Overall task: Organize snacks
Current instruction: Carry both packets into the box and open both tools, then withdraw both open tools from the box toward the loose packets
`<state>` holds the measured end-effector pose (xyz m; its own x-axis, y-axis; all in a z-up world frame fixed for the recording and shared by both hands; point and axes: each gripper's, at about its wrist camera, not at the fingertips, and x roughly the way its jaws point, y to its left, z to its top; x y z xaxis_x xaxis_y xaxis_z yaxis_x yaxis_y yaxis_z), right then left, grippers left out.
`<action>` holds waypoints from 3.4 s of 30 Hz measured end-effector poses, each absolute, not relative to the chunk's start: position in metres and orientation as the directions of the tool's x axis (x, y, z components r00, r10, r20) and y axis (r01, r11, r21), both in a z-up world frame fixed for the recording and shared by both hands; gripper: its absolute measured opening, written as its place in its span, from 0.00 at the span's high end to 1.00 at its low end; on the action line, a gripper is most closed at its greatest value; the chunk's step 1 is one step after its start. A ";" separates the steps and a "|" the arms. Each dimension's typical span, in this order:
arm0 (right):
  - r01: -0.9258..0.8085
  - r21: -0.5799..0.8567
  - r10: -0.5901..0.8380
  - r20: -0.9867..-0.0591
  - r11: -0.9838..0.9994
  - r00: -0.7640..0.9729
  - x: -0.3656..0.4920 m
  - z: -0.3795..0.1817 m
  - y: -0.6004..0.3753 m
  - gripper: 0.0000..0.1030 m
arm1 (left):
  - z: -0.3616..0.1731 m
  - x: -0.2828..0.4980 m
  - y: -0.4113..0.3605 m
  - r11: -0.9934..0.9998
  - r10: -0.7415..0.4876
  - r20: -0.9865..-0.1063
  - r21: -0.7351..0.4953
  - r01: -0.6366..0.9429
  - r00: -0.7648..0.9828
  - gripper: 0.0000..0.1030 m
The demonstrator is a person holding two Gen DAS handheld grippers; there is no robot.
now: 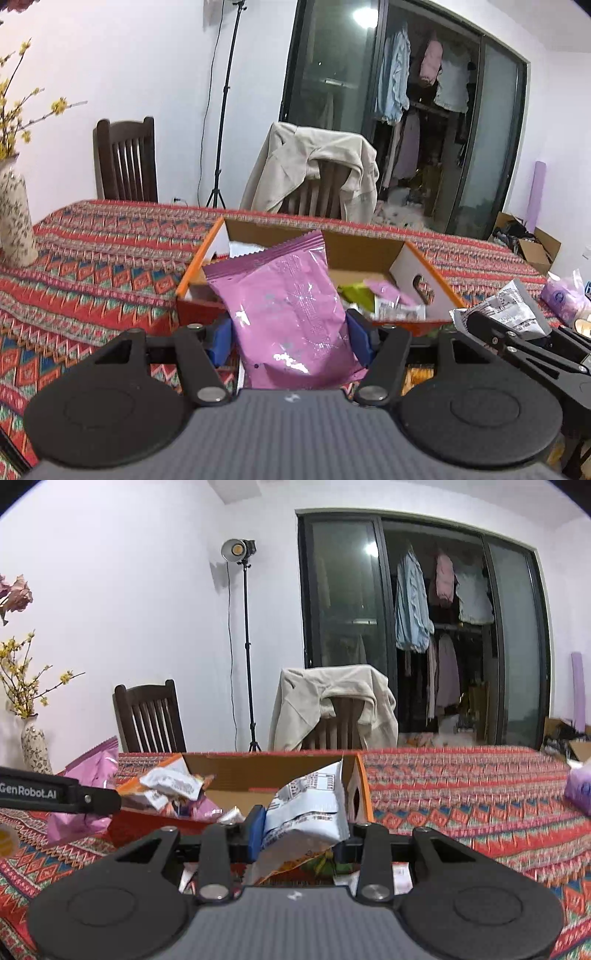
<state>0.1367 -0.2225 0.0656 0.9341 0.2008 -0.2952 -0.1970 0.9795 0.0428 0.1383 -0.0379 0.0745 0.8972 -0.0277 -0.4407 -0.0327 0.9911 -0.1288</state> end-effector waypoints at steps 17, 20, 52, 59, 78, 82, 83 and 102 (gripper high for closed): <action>-0.179 0.007 0.175 -0.257 0.984 0.950 0.196 0.099 -0.196 0.66 | 0.111 0.200 -0.034 0.988 -0.007 -0.381 -0.143 -0.052 0.924 0.38; -0.175 0.007 0.171 -0.263 0.985 0.950 0.212 0.101 -0.192 0.66 | 0.110 0.215 -0.034 0.987 -0.005 -0.382 -0.151 -0.057 0.924 0.38; -0.164 0.058 0.174 -0.331 0.985 0.928 0.283 0.051 -0.198 0.66 | 0.043 0.280 -0.030 0.997 0.030 -0.372 -0.050 -0.052 0.928 0.38; -0.169 0.061 0.180 -0.344 0.984 0.922 0.284 0.051 -0.195 0.35 | 0.045 0.275 -0.029 0.997 0.018 -0.337 -0.058 -0.040 0.941 0.12; -0.137 0.060 0.149 -0.316 0.989 0.937 0.276 0.051 -0.201 0.00 | 0.050 0.269 -0.024 0.990 0.077 -0.316 -0.087 -0.110 0.946 0.00; -0.144 0.060 0.155 -0.303 0.988 0.940 0.269 0.059 -0.201 0.00 | 0.061 0.262 -0.019 0.987 0.075 -0.318 -0.113 -0.117 0.945 0.00; -0.146 0.058 0.157 -0.301 0.988 0.941 0.266 0.062 -0.200 0.00 | 0.065 0.261 -0.019 0.986 0.072 -0.320 -0.119 -0.115 0.945 0.00; -0.173 -0.027 0.152 -0.363 0.984 0.919 0.176 0.064 -0.201 0.00 | 0.063 0.166 0.032 0.971 0.110 -0.380 -0.158 -0.182 0.919 0.00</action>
